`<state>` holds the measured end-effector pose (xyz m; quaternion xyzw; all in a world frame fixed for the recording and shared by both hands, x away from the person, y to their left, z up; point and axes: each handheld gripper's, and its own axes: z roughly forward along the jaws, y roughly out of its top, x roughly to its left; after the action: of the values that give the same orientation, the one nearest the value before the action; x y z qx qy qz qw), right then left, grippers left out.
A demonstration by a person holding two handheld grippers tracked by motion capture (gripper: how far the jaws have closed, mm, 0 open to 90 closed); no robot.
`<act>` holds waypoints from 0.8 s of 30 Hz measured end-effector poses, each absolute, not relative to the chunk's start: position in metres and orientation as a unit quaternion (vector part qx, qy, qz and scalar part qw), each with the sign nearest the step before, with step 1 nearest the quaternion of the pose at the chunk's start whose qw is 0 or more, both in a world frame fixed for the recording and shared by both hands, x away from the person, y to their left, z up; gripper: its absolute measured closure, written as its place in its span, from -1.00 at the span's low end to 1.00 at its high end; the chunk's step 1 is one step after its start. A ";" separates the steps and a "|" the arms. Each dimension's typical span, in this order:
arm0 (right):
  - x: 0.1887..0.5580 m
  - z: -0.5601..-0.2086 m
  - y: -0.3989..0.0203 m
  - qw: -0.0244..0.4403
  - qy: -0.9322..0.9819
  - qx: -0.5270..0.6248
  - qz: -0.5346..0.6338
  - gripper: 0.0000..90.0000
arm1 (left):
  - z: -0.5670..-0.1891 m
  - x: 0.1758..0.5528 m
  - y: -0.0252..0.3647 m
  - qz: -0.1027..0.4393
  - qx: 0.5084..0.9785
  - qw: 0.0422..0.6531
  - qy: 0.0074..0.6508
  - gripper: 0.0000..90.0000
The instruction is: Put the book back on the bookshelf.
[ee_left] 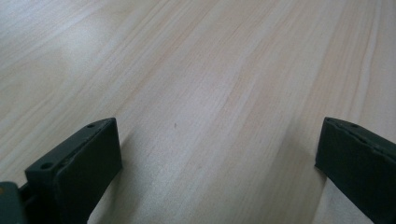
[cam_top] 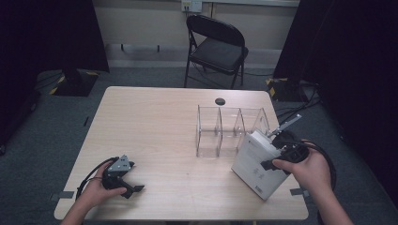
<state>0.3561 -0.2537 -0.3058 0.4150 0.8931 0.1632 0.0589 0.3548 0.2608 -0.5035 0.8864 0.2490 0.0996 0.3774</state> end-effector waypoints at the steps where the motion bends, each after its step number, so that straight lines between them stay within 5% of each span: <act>1: 0.357 -0.302 -0.257 0.053 0.890 0.423 0.163 0.16 | -0.504 0.355 0.261 0.100 0.886 0.378 0.249 -1.00; 24: 0.368 -0.291 -0.267 0.065 0.869 0.469 0.144 0.16 | -0.503 0.355 0.261 0.098 0.887 0.376 0.248 -1.00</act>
<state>0.3683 -0.2668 -0.2914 0.4689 0.8690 0.1442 0.0652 0.3548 0.2609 -0.5032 0.8872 0.2484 0.0985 0.3760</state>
